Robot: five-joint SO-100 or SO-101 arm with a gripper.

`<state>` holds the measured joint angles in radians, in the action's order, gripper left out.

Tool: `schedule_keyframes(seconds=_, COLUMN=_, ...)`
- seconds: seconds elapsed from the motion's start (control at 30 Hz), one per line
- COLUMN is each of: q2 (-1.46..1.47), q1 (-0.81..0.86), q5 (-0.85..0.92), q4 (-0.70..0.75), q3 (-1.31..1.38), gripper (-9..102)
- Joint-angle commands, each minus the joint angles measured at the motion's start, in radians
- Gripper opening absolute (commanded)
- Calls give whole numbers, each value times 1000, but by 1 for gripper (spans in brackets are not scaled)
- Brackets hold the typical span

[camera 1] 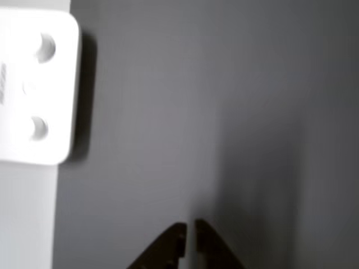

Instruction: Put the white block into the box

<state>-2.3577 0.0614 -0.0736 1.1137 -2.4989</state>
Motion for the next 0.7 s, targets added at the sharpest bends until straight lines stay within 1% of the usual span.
schedule_keyframes(seconds=0.0, q2=-143, q1=46, q5=-86, q4=-18, q3=-55, gripper=-2)
schedule_keyframes(seconds=0.1, q2=-209, q1=71, q5=-156, q4=-18, q3=-118, gripper=-2)
schedule_keyframes(seconds=0.43, q2=-462, q1=124, q5=-161, q4=-14, q3=-305, gripper=-2)
schedule_keyframes(seconds=0.67, q2=-589, q1=133, q5=-161, q4=31, q3=-393, gripper=-2)
